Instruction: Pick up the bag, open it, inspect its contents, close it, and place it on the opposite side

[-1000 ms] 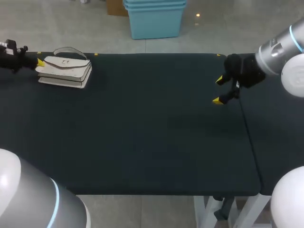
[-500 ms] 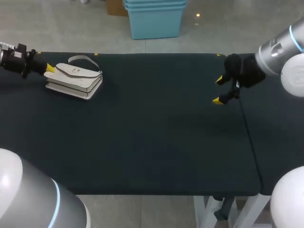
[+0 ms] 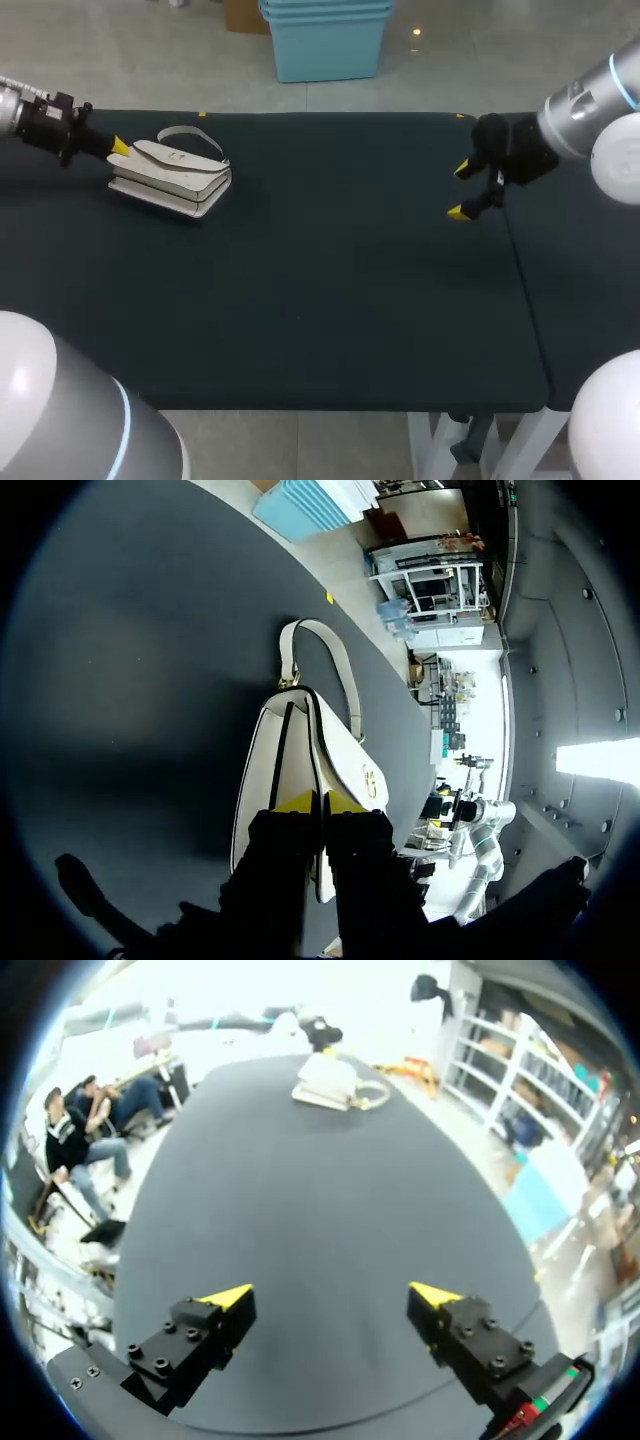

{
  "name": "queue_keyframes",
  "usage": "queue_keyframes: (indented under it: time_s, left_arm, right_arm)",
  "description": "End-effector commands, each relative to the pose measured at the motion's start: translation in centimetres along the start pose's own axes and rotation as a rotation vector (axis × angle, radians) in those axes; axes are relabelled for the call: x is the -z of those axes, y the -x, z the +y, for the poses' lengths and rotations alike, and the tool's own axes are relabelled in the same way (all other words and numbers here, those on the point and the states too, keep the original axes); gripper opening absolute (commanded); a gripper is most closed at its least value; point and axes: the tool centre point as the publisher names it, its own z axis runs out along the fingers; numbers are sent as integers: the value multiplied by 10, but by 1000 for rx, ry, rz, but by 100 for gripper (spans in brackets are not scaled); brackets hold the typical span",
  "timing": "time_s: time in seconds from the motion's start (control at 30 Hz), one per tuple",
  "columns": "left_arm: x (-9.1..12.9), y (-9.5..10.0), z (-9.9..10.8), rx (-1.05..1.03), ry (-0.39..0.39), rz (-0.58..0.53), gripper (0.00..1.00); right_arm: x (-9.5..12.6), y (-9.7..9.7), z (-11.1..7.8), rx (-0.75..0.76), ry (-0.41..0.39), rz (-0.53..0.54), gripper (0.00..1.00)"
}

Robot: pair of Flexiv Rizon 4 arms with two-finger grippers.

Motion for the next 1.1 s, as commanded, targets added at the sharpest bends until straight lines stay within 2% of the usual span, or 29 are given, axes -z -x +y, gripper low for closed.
queue_keyframes:
  time_s: [0.03, 0.57, 0.7, 0.9, 0.97, 1.1]
  left_arm:
    - [-1, -6, 17, 1, -389, -31, 0]
    - [-1, -6, 17, 1, -389, -31, 0]
    - [-12, -14, 36, 9, -476, -59, 0]
    - [-25, -26, 57, 47, -547, -43, 0]
    - [-30, -30, 65, 57, -591, -45, 0]
    - [-42, -37, 76, 58, -741, -49, 0]
  right_arm:
    - [0, 0, 0, 0, 1, 1, 100]
    - [0, 0, 0, 0, 1, 1, 100]
    - [0, 0, 0, 0, 1, 1, 100]
    - [0, 0, 0, 0, 1, 1, 100]
    - [0, 0, 0, 0, 1, 1, 100]
    - [0, 0, 0, 0, 1, 1, 100]
